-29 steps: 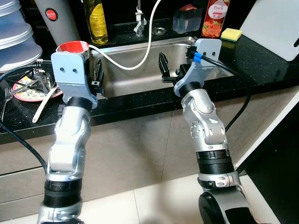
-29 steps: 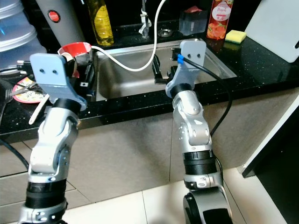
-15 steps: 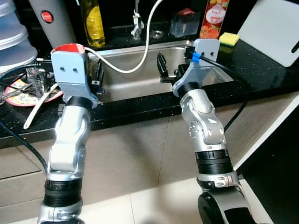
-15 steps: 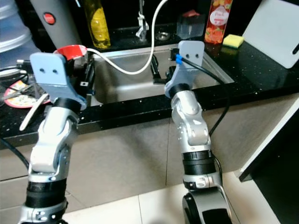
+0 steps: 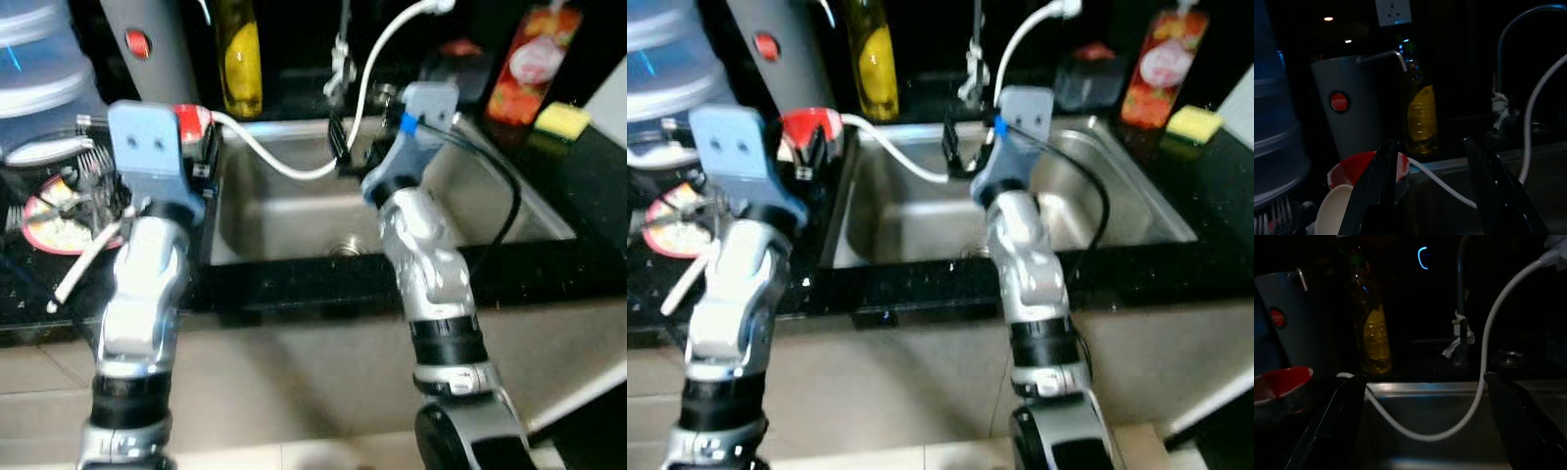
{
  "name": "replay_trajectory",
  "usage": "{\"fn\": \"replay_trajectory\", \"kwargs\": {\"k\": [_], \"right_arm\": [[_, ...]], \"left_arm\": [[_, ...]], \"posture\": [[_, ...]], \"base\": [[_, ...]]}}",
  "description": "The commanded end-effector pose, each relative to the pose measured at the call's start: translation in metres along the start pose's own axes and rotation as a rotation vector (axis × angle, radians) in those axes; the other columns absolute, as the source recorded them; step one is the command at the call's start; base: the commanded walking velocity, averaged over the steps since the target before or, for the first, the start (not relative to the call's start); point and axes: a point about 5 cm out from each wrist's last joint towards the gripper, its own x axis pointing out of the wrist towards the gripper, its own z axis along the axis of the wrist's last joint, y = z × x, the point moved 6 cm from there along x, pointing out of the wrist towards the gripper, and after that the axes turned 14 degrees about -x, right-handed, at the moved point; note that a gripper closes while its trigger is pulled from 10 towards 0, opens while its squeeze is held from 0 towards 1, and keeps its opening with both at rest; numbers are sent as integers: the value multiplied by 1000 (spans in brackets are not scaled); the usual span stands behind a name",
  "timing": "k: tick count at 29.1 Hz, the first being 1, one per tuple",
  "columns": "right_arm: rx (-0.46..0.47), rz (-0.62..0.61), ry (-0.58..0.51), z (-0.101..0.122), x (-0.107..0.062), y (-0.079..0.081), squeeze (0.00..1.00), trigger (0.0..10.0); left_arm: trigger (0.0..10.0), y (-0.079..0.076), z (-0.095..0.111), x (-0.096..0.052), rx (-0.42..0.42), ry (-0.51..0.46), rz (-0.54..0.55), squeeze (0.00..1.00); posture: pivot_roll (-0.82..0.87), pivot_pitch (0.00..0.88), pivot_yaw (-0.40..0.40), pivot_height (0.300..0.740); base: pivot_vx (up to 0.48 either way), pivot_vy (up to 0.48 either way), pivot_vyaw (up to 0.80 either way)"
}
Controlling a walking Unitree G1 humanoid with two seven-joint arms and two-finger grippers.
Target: Kitchen organization
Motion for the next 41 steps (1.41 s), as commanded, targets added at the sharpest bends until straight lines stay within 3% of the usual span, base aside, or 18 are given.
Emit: {"fn": "replay_trajectory", "kwargs": {"k": [1,24,41], "right_arm": [[13,14,0,1,0,6,0,10000],[15,27,-3,1,1,9,0,10000],[18,28,1,0,0,10,0,10000]], "left_arm": [[10000,5,1,-1,23,-1,16,0],[10000,2,-3,-2,13,21,11,0],[10000,9,-4,0,18,30,51,0]], "posture": [[100,0,39,740],[105,0,37,740],[107,0,40,740]], "base": [[315,0,0],[27,0,0],[0,-50,0]]}}
